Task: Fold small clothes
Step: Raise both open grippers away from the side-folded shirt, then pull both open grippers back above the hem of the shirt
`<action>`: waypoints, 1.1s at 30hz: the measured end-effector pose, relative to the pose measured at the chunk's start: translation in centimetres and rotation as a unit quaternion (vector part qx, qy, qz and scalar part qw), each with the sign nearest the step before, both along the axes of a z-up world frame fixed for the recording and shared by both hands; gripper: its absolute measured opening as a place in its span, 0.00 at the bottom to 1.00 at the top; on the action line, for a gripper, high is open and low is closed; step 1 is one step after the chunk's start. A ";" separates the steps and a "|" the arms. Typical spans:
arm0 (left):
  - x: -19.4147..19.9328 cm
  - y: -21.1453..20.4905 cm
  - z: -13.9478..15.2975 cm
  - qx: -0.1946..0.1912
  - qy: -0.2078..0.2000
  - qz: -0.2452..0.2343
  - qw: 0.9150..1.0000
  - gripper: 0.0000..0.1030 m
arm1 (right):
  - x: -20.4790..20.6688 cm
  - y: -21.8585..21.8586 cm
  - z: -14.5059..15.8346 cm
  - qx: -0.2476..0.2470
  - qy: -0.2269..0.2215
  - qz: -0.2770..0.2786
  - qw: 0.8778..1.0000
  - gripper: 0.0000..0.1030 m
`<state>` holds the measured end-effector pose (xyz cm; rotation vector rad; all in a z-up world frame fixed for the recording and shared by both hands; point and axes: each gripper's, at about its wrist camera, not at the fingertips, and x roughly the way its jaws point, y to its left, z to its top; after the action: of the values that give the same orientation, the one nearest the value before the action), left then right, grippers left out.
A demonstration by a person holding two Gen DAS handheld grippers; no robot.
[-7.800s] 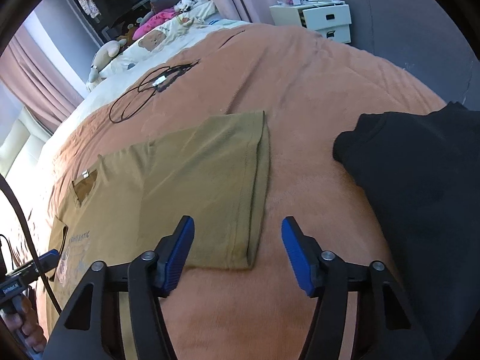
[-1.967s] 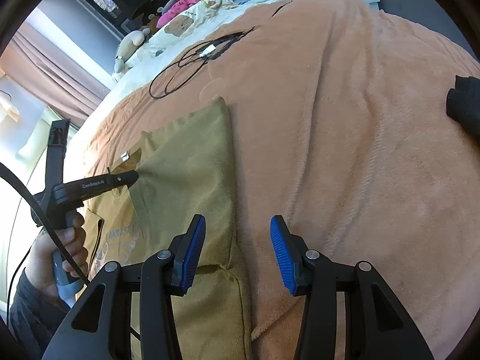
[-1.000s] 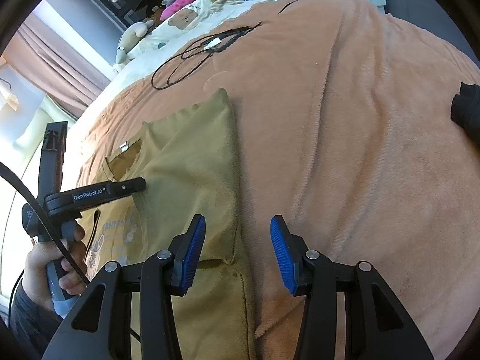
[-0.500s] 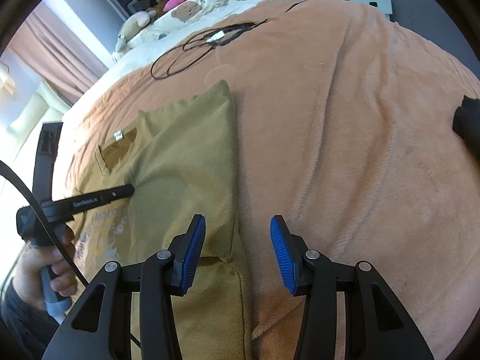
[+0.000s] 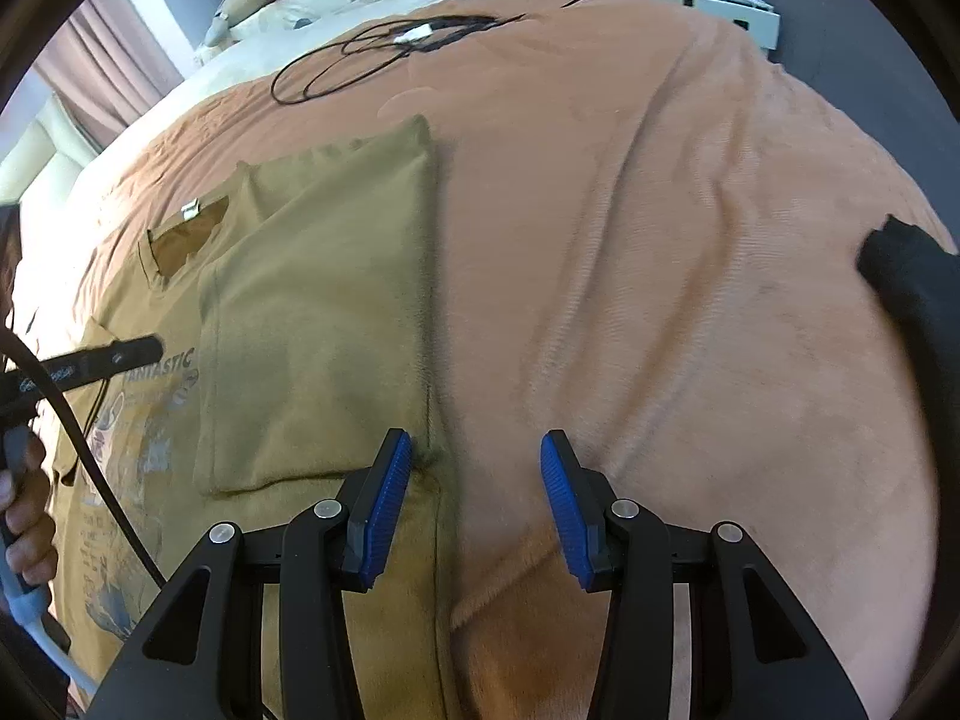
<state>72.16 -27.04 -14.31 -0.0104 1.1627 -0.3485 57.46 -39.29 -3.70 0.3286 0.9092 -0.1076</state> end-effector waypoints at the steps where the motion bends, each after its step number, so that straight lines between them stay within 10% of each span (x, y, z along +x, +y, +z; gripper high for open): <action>1: -0.6 0.7 0.5 -0.002 -0.006 0.003 1.000 0.54 | -0.5 0.1 0.6 0.010 -0.008 0.002 1.000 0.42; 19: -12.4 18.6 11.4 -0.049 -0.092 0.141 0.985 0.87 | -9.0 3.2 3.8 -0.005 -0.062 0.008 0.998 0.87; 33: -21.4 26.2 12.7 -0.041 -0.129 0.165 0.977 0.96 | -17.7 6.4 7.4 -0.037 -0.078 0.014 0.996 0.92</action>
<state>50.79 -0.87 -1.60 -0.2229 0.8696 -0.0992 39.76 -32.89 3.73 0.2513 0.7524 -0.0893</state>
